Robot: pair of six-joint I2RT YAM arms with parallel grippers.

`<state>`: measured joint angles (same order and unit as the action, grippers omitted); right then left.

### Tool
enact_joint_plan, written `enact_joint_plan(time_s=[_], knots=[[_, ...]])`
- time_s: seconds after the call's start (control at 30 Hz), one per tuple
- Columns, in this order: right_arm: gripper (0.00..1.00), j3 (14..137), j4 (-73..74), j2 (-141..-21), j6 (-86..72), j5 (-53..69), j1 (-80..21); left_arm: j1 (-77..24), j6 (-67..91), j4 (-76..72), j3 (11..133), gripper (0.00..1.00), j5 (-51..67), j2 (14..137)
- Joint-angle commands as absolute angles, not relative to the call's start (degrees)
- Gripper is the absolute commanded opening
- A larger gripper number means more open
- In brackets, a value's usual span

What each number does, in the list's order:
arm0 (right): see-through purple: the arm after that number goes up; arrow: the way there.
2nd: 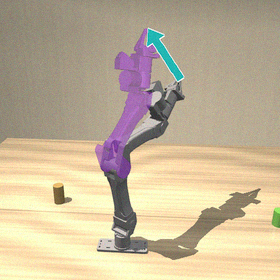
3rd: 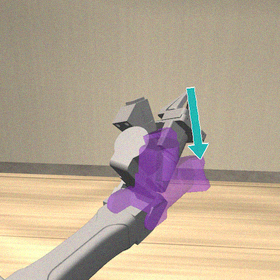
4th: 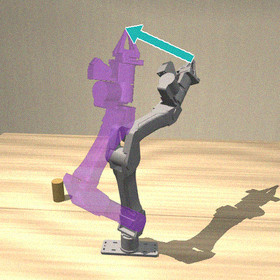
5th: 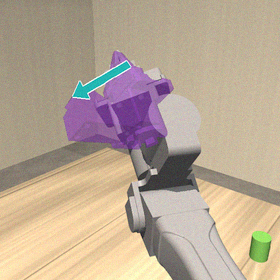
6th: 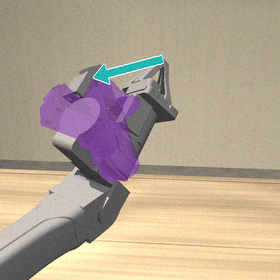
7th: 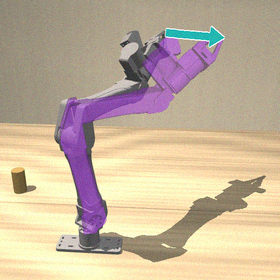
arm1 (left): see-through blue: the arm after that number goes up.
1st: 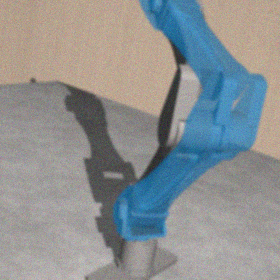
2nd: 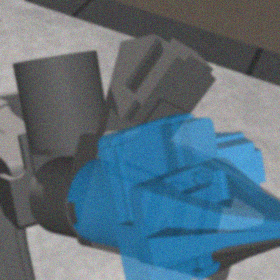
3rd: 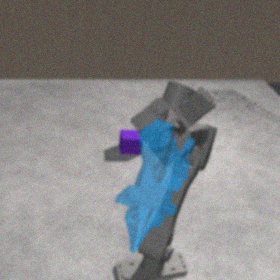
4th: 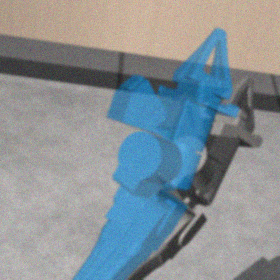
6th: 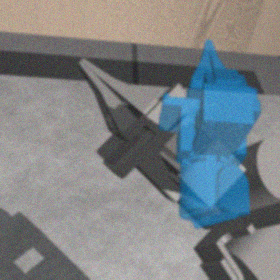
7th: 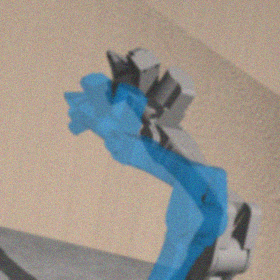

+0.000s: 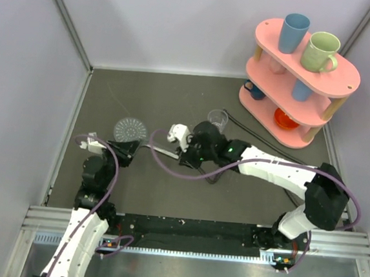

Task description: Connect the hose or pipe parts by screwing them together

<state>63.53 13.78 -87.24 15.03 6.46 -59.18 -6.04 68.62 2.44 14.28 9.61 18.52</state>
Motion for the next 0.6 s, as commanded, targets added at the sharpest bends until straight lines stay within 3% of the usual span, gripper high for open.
enact_joint_plan(time_s=[0.0,0.17,0.23,0.3,0.37,0.43,0.47,0.57], knots=[[0.00,66.27,8.62,-83.06,3.45,40.75,-50.81,-6.33,68.82,-28.46,5.02,0.00,18.44,21.00],[0.00,64.69,9.05,-82.79,2.02,44.47,-46.50,-6.33,66.71,-35.57,5.54,0.00,22.76,28.73],[0.06,63.90,9.14,-82.27,1.76,41.51,-46.23,-6.42,67.24,-36.82,5.62,0.00,22.68,31.54],[0.28,63.11,9.58,-80.43,2.54,37.90,-46.14,-6.33,66.63,-37.18,6.15,0.00,22.33,33.13],[0.58,61.44,10.28,-77.89,3.25,31.40,-46.14,-6.33,65.92,-37.00,6.76,0.00,21.80,35.50],[0.77,60.47,12.03,-76.30,4.13,25.88,-46.06,-6.33,64.87,-36.30,7.21,0.00,21.10,38.05],[0.96,60.47,13.17,-75.59,4.22,24.10,-46.05,-6.50,64.52,-36.21,7.73,0.00,20.83,39.01],[0.99,61.08,18.26,-73.13,5.19,19.53,-46.05,-6.59,63.11,-34.81,9.66,0.00,19.87,43.58]])
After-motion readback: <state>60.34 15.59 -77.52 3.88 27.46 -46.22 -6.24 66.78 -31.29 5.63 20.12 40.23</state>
